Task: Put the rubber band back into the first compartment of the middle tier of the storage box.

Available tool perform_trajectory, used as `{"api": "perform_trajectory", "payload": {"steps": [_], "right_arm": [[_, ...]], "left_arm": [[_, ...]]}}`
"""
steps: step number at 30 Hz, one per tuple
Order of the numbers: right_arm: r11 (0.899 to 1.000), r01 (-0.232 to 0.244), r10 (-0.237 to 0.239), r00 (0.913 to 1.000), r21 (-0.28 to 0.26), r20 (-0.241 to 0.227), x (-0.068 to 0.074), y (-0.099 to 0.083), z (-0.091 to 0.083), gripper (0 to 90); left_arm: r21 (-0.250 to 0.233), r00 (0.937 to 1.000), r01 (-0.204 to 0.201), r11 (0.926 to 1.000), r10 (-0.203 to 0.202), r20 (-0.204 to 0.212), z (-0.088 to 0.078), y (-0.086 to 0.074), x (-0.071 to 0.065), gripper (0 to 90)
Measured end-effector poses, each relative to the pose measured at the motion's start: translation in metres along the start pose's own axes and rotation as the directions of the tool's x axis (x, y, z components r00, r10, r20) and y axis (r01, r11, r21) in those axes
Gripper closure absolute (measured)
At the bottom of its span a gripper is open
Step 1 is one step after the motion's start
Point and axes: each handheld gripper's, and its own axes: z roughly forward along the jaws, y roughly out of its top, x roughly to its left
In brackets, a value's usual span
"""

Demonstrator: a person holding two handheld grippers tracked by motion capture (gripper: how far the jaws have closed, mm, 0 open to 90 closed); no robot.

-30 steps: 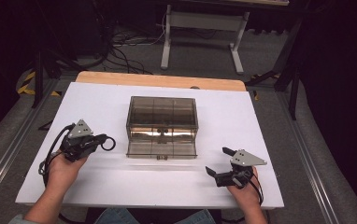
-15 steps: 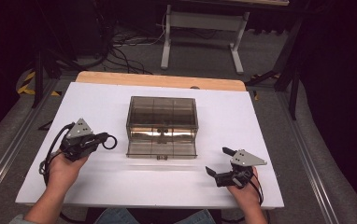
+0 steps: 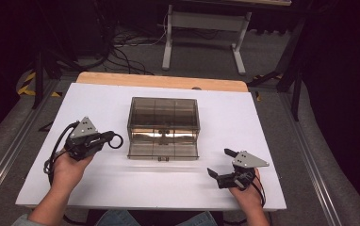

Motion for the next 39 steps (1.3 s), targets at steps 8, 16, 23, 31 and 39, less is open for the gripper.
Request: {"api": "perform_trajectory", "payload": {"steps": [8, 16, 23, 31, 39], "right_arm": [[1.000, 0.001, -0.001, 1.0000, -0.001, -0.001, 0.000, 0.000, 0.000, 2.6], [1.000, 0.003, -0.003, 1.0000, -0.001, -0.002, 0.000, 0.000, 0.000, 2.6], [1.000, 0.004, -0.004, 1.0000, -0.001, -0.003, 0.000, 0.000, 0.000, 2.7], [1.000, 0.004, -0.004, 1.0000, 0.000, -0.004, 0.000, 0.000, 0.000, 2.6], [1.000, 0.004, -0.004, 1.0000, 0.000, -0.004, 0.000, 0.000, 0.000, 2.7]], "left_arm": [[-0.021, 0.9998, -0.013, 0.9997, 0.014, 0.016, 0.003, 0.010, -0.007, 86.1], [-0.025, 0.9992, -0.025, 0.9994, 0.026, 0.032, 0.012, 0.018, -0.014, 86.0], [-0.028, 0.9983, -0.031, 0.9991, 0.032, 0.048, 0.018, 0.023, -0.019, 86.0], [-0.021, 0.9967, -0.042, 0.9989, 0.044, 0.068, 0.028, 0.026, -0.026, 86.0], [-0.015, 0.9954, -0.045, 0.9989, 0.046, 0.084, 0.036, 0.029, -0.030, 85.9]]}}
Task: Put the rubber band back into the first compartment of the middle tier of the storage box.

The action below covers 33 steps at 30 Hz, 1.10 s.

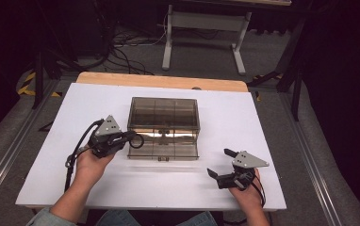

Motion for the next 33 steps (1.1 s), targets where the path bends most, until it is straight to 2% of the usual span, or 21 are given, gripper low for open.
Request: {"api": "perform_trajectory", "payload": {"steps": [21, 33], "right_arm": [[1.000, -0.001, 0.001, 1.0000, -0.001, -0.001, 0.000, 0.000, 0.000, 2.6], [1.000, -0.001, 0.001, 1.0000, -0.002, -0.003, 0.000, 0.000, 0.000, 2.6]], "left_arm": [[0.049, 0.9994, -0.010, 0.9988, 0.008, 0.032, 0.020, 0.002, -0.010, 85.8], [0.109, 0.9995, -0.029, 0.9936, 0.028, 0.016, 0.029, -0.002, -0.011, 85.6]]}}
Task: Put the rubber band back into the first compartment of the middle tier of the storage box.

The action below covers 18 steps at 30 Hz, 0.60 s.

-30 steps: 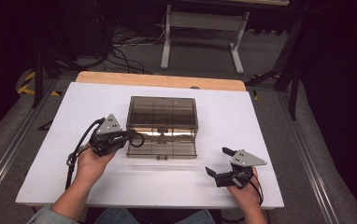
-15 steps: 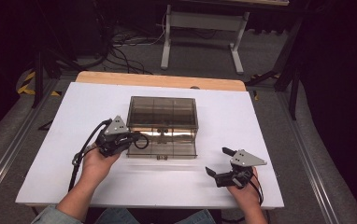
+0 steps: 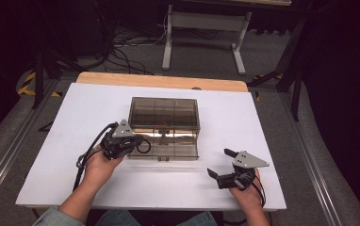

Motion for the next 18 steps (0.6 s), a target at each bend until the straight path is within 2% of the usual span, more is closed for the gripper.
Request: {"api": "perform_trajectory", "payload": {"steps": [18], "right_arm": [[1.000, 0.003, -0.003, 1.0000, 0.001, 0.001, 0.0002, 0.0000, -0.0001, 2.7]], "left_arm": [[0.051, 0.9999, -0.012, 0.9986, 0.012, -0.010, 0.0087, -0.0036, 0.0010, 85.2]]}}
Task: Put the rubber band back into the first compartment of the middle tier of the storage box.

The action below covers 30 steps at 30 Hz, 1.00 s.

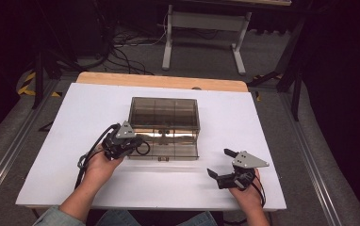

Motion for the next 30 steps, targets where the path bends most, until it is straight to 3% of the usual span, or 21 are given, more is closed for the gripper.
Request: {"api": "perform_trajectory", "payload": {"steps": [23, 30], "right_arm": [[1.000, 0.001, -0.001, 1.0000, 0.000, 0.000, 0.0001, 0.0000, 0.0001, 2.8], [1.000, 0.001, -0.001, 1.0000, 0.000, 0.000, 0.0000, -0.0001, 0.0003, 2.7]], "left_arm": [[0.045, 0.9999, -0.014, 0.9989, 0.014, -0.004, 0.0089, -0.0040, 0.0019, 84.8], [0.038, 0.9998, -0.016, 0.9991, 0.017, -0.010, 0.0084, -0.0042, 0.0019, 80.2]]}}
